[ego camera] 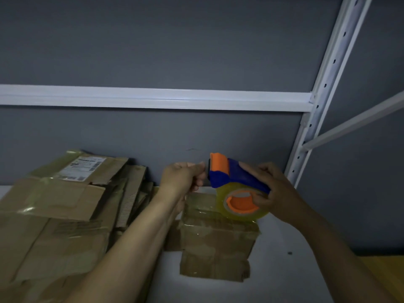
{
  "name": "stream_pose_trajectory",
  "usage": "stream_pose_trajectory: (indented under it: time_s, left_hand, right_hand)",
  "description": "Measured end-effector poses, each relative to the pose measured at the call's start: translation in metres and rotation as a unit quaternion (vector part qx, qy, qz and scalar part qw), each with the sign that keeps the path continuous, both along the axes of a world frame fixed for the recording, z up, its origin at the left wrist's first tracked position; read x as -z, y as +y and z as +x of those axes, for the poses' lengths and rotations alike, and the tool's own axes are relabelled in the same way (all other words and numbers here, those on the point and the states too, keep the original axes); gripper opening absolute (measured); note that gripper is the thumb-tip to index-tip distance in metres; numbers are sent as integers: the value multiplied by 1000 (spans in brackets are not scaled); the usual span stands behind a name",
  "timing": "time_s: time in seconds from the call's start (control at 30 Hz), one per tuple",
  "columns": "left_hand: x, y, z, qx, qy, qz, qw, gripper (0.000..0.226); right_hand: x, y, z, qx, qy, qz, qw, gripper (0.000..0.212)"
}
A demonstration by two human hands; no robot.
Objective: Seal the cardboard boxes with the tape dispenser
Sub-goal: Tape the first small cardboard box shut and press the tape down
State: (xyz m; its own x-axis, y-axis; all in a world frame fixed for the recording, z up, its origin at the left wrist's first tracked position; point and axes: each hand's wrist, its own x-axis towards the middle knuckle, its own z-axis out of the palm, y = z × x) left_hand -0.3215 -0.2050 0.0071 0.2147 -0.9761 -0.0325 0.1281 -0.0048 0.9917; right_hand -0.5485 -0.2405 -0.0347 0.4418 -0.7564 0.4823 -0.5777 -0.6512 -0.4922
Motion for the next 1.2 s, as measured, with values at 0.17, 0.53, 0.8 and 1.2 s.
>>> stream_pose_trajectory:
  time_s: [0.17, 0.53, 0.8, 1.2]
  left_hand:
    - [-7, -14, 44, -118, 40, -46, 991, 24]
    - [61, -8, 35, -9, 239, 129, 962, 9]
    - [72, -3, 35, -46, 194, 119, 973, 6]
    - [113, 10, 46, -68, -38, 118, 990, 16]
  right_hand:
    - [0, -4, -1, 16, -26, -3, 1000, 73]
    - [-25, -2, 3, -14, 18, 19, 1000, 65]
    - [-48, 5, 0, -10, 238, 19, 971, 56]
    - [-44, 9, 35, -7, 341, -40, 939, 52]
